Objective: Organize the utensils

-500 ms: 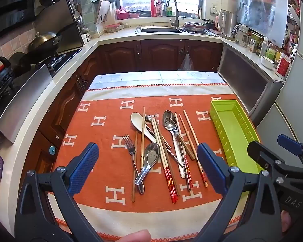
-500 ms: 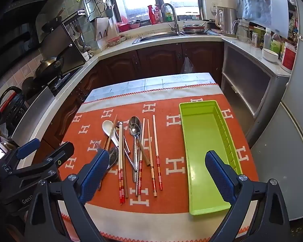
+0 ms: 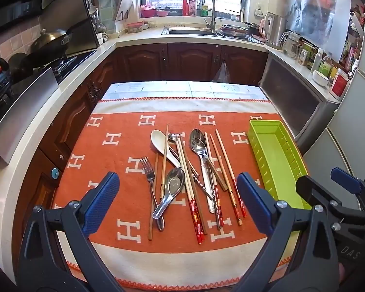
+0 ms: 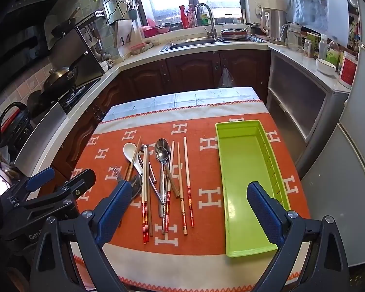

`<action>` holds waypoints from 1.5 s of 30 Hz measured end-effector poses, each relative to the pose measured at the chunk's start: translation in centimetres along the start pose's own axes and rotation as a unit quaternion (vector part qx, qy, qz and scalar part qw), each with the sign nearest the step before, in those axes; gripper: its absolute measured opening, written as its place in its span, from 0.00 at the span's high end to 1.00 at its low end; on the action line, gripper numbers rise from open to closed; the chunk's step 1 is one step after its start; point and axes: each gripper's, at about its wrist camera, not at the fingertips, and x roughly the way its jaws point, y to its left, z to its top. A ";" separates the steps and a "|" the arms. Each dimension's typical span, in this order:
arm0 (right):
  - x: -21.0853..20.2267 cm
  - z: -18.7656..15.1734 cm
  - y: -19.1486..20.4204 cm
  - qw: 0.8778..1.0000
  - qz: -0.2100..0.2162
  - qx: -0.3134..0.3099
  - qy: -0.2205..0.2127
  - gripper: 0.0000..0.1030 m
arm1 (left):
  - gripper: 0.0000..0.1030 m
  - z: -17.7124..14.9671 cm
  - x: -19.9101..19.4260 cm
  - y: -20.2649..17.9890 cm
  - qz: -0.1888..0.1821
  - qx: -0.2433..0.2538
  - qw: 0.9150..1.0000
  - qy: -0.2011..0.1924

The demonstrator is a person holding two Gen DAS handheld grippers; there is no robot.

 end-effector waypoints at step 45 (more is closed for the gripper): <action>0.6 0.3 -0.1 1.000 -0.004 0.002 0.025 0.11 | 0.07 0.1 -0.3 -0.3 0.012 0.008 1.000 0.023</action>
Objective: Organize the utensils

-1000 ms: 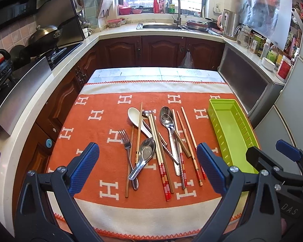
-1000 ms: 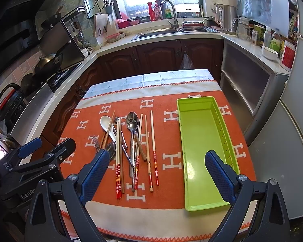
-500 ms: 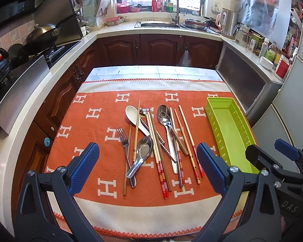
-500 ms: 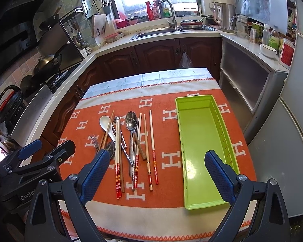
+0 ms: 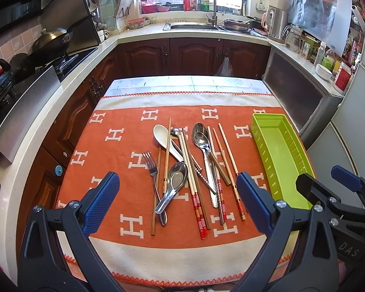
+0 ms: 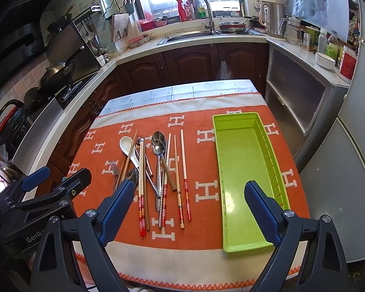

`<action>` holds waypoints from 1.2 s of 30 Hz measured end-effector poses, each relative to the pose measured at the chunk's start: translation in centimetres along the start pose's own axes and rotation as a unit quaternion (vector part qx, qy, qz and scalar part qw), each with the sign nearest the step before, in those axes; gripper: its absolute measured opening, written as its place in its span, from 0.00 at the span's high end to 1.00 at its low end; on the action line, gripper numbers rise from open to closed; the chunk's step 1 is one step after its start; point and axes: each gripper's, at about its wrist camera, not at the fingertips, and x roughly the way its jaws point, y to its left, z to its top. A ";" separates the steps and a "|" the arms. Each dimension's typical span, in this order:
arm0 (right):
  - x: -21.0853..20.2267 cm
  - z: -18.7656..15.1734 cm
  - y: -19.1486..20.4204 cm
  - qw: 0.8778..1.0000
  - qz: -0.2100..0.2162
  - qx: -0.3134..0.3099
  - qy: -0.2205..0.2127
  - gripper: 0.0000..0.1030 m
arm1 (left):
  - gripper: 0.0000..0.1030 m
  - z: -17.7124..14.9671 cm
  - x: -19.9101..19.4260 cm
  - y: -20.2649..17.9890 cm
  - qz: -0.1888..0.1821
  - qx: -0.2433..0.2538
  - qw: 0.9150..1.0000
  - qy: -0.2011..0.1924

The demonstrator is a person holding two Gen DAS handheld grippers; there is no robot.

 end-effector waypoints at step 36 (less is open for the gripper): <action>1.5 -0.2 0.7 1.000 -0.009 -0.007 0.029 0.22 | 0.10 -0.5 1.7 -0.1 -0.006 0.011 1.000 0.019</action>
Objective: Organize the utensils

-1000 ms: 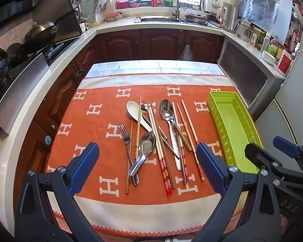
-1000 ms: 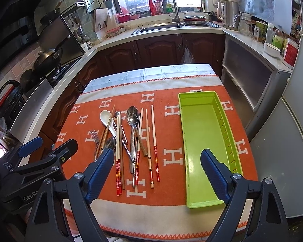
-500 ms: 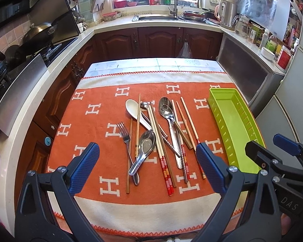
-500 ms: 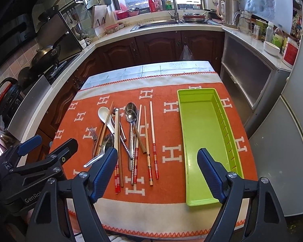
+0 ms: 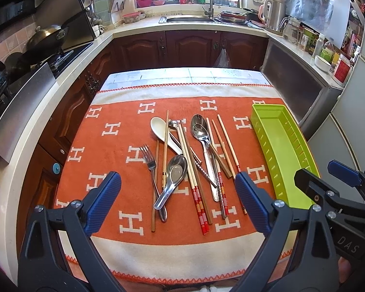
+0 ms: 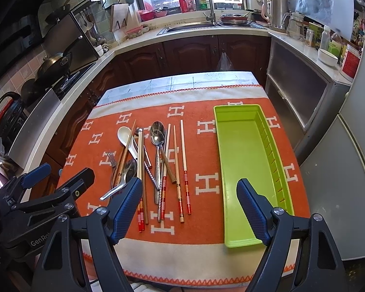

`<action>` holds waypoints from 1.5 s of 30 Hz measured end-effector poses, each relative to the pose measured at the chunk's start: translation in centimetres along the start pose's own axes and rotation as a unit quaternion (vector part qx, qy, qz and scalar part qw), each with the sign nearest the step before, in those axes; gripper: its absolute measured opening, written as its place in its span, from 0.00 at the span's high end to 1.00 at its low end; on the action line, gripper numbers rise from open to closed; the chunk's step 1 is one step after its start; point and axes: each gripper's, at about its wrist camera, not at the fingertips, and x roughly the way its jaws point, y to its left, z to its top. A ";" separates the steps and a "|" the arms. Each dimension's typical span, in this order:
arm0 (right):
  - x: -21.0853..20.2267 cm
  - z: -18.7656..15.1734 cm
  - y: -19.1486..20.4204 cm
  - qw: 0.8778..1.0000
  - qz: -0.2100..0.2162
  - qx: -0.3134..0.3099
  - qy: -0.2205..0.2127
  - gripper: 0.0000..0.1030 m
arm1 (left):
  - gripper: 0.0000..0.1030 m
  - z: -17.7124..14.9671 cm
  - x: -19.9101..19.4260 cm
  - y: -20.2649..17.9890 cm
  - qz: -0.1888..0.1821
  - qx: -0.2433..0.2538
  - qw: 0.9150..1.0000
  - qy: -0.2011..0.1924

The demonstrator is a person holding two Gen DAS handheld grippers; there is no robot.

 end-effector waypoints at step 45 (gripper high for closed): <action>18.8 5.1 0.2 0.989 0.046 0.006 0.141 0.69 | 0.41 -0.5 15.9 13.1 -0.065 -0.093 0.986 0.123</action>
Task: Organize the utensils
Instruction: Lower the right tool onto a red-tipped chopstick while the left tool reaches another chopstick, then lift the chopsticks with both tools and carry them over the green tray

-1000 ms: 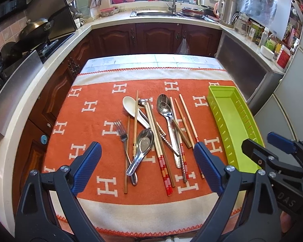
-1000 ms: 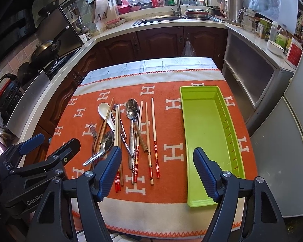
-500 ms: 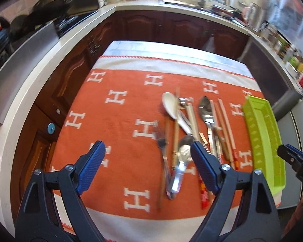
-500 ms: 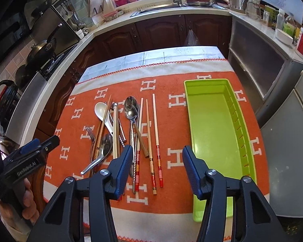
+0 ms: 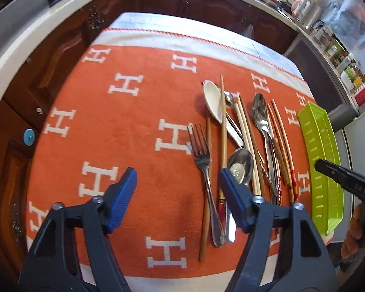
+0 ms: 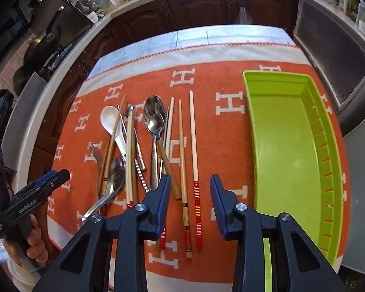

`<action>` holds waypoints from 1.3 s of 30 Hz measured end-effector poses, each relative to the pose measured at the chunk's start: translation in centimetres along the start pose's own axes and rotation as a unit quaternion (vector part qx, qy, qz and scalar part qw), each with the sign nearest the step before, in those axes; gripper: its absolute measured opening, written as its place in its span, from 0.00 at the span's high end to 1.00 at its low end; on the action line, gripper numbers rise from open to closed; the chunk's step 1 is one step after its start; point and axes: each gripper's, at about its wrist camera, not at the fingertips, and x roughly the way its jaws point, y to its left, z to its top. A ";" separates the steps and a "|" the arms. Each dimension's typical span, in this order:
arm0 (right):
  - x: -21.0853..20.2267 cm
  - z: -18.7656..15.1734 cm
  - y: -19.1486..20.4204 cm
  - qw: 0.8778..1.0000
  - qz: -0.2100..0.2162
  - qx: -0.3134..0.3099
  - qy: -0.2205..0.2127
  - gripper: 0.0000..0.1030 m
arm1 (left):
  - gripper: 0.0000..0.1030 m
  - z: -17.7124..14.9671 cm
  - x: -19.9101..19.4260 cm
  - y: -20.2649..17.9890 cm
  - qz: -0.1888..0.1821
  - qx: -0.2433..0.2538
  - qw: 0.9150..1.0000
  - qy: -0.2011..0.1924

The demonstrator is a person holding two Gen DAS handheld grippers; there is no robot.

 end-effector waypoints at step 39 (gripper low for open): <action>10.0 2.2 2.4 0.997 -0.056 -0.045 0.023 0.95 | 0.90 5.0 9.0 -6.5 -0.038 0.066 0.994 0.080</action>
